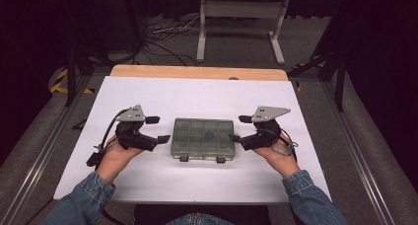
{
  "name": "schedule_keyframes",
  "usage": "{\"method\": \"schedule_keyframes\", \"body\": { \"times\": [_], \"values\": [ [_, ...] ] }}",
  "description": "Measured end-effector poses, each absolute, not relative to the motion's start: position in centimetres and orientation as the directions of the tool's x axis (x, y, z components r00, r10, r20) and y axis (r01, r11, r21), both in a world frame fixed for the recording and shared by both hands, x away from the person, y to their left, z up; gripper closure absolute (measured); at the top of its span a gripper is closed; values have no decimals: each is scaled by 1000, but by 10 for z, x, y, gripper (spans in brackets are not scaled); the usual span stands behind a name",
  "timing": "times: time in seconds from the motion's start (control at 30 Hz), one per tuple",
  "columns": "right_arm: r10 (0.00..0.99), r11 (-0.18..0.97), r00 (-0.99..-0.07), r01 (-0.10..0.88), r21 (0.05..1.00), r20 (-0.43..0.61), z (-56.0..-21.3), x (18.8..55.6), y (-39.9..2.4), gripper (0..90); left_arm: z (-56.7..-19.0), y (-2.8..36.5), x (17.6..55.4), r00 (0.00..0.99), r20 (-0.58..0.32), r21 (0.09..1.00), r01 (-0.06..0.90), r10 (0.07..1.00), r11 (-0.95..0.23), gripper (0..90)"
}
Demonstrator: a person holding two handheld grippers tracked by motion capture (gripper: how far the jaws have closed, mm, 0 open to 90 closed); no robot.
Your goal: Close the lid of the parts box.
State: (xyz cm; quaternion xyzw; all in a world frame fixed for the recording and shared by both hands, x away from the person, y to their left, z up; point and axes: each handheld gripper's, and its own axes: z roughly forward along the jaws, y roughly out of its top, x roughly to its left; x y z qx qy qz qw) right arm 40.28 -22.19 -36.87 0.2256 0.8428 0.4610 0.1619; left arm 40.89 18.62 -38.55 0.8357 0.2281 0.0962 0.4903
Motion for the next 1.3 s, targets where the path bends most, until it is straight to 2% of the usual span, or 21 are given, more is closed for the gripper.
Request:
{"method": "schedule_keyframes", "body": {
  "times": [0.27,0.67,1.3],
  "values": [
    [565,415,-821,200,888,-78,-371,396,-233,139,-389,199,398,857,-53,907,256,512,-334,57],
    [622,331,-777,151,931,-96,-385,383,-253,23,-400,218,382,838,-39,958,186,544,-218,30],
    [650,257,-751,77,963,-114,-408,365,-266,1,-426,246,365,833,-51,984,135,552,-113,15]
  ]
}}
